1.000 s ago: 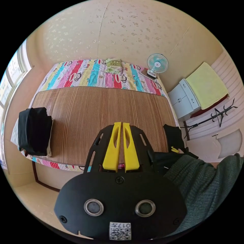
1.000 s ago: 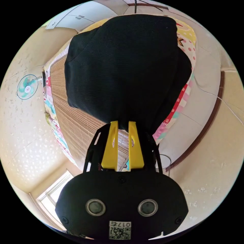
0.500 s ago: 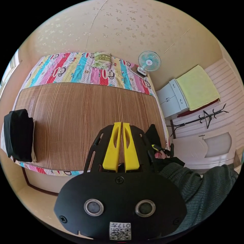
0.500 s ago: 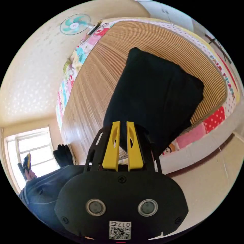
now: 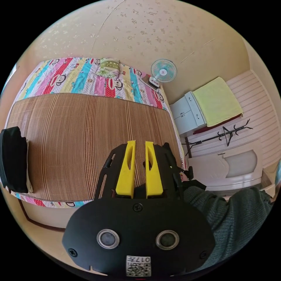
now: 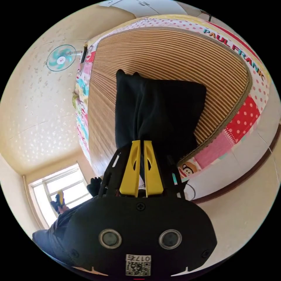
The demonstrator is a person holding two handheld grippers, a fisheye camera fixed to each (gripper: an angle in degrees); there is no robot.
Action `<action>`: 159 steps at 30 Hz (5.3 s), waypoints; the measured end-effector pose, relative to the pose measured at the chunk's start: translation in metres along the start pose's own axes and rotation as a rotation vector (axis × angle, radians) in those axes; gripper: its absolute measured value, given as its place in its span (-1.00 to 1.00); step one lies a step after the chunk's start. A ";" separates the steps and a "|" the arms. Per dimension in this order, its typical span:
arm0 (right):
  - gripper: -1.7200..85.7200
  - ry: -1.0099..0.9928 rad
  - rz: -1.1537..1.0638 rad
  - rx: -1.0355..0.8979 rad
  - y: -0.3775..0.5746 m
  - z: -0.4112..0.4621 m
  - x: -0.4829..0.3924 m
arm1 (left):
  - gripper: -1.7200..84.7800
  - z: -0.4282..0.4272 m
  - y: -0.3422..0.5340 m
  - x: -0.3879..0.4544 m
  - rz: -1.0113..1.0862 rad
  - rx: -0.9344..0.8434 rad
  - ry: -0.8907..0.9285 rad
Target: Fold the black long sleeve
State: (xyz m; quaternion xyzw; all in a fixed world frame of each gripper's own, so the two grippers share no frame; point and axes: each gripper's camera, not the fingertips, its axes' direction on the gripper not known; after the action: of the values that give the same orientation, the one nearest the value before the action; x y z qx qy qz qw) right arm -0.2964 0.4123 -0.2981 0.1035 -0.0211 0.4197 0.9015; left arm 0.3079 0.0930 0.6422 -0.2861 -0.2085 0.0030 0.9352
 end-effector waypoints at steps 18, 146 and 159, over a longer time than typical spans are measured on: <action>-0.93 -0.763 -0.959 -0.202 0.206 0.033 -0.181 | -0.67 -0.059 -0.122 -0.043 -0.224 0.031 0.731; -0.90 -0.507 -1.499 -0.005 0.395 0.170 -0.343 | -0.96 -0.396 0.259 0.075 0.600 0.420 0.360; -0.90 -0.663 -1.453 0.099 0.369 0.017 -0.337 | -0.96 -0.410 0.221 0.019 0.770 0.212 0.784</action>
State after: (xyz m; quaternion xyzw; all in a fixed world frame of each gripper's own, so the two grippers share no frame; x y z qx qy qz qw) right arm -0.7944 0.3861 -0.2617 0.2505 -0.1966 -0.3246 0.8906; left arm 0.5112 0.0615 0.2236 -0.2260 0.2757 0.2589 0.8977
